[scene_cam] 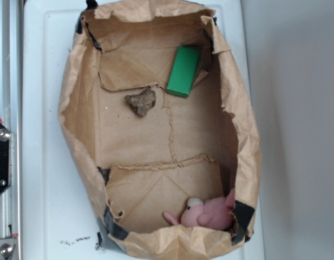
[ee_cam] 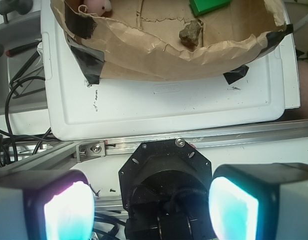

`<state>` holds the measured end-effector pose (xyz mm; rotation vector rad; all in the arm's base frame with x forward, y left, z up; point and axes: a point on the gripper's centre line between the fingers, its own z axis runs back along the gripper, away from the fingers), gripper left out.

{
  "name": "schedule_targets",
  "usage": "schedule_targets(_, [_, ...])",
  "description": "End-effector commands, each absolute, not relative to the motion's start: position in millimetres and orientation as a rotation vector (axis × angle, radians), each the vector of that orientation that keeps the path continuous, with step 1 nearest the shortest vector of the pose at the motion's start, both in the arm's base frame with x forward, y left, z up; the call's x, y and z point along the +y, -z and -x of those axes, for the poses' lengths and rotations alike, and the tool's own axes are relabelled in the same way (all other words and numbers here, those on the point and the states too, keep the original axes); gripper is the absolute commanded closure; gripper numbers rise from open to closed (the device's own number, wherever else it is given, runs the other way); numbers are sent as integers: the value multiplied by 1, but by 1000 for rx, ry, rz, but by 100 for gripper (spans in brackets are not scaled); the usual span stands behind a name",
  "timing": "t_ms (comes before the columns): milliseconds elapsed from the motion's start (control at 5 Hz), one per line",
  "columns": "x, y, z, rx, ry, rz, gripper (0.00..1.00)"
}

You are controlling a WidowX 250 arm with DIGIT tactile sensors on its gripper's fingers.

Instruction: Grab the pink bunny.

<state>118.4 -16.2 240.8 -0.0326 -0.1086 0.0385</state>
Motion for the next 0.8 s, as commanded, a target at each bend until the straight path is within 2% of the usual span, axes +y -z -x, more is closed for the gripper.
schedule_targets(0, [-16, -241, -118, -109, -39, 33, 0])
schedule_targets(200, [-17, -241, -168, -175, -68, 1, 0])
schedule_targets(400, [-15, -237, -193, -199, -90, -22, 0])
schedule_targets(600, [-8, -219, -220, -227, -83, -28, 0])
